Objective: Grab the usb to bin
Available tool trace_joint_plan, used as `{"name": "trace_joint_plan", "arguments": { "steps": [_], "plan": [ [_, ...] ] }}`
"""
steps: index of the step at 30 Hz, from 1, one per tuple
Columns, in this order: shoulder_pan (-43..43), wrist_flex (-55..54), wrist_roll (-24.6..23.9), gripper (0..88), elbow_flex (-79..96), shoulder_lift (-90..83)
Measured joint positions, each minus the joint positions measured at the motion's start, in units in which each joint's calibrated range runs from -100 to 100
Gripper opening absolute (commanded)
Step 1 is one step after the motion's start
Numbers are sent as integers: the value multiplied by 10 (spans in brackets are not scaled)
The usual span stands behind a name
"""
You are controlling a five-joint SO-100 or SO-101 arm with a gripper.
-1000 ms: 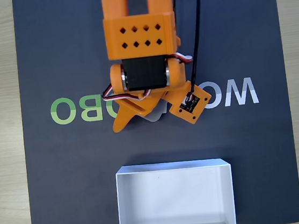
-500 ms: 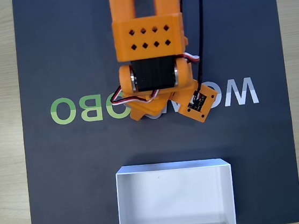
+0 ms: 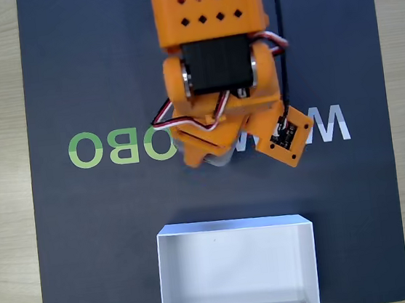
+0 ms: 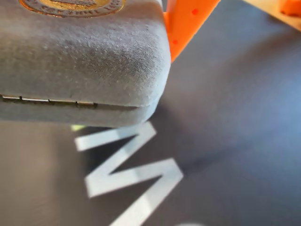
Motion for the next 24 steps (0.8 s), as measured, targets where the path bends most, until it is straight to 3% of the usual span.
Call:
{"name": "trace_joint_plan", "arguments": {
  "steps": [11,18,24],
  "plan": [
    [-33,-59,94,17,-28,-263],
    [12,-102,108,17,-64,-183],
    [25,-108,108,17,-215,-6]
  ]
}}
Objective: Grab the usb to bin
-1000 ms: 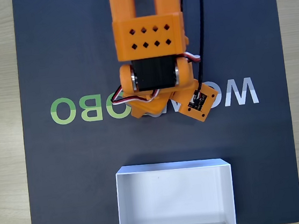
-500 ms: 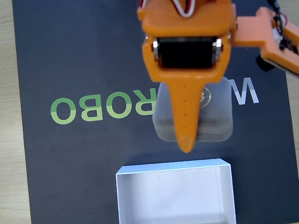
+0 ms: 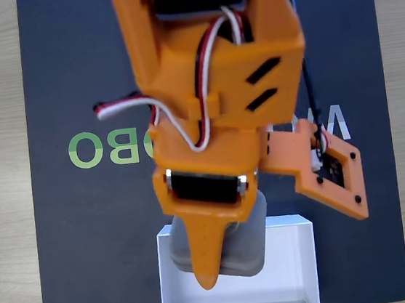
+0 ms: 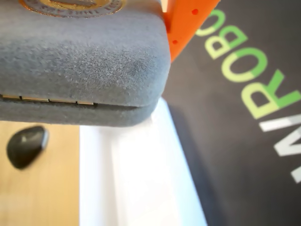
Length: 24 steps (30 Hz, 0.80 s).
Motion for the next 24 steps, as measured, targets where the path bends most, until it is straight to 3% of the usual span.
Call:
{"name": "trace_joint_plan", "arguments": {
  "steps": [10,18,20,24],
  "plan": [
    [-5,-16,0,18,-283,274],
    [-5,-69,4,27,-321,335],
    [-5,-69,4,56,-321,336],
    [-5,-74,4,194,-321,336]
  ]
}}
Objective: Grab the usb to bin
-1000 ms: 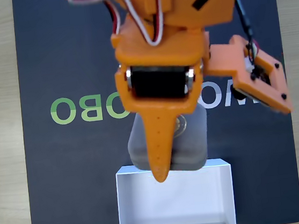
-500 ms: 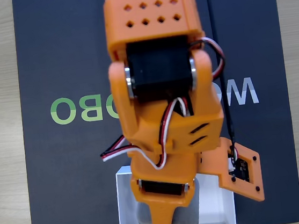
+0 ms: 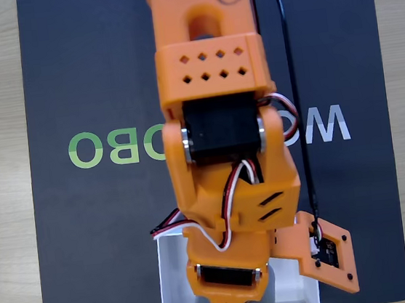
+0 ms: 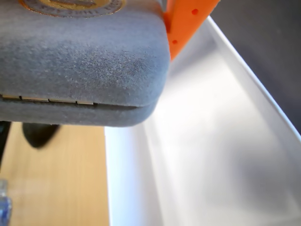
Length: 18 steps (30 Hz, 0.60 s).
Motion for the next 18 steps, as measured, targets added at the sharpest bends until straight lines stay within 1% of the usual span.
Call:
{"name": "trace_joint_plan", "arguments": {
  "steps": [2,5,11,18],
  "plan": [
    [0,0,1,248,1,0],
    [0,-2,1,295,22,0],
    [-5,-3,1,334,73,-1],
    [-28,-3,-1,473,80,-35]
  ]
}}
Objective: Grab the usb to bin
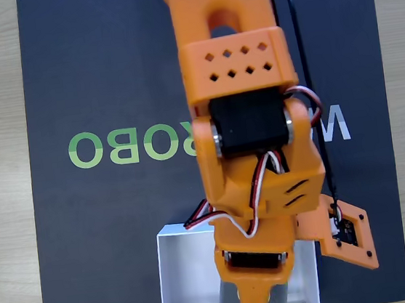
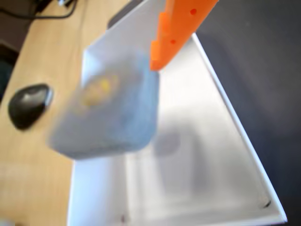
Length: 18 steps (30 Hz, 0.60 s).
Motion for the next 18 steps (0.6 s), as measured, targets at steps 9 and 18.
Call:
{"name": "trace_joint_plan", "arguments": {
  "steps": [9,18],
  "plan": [
    [1,-1,0,531,0,-4],
    [1,9,0,63,48,-182]
  ]
}}
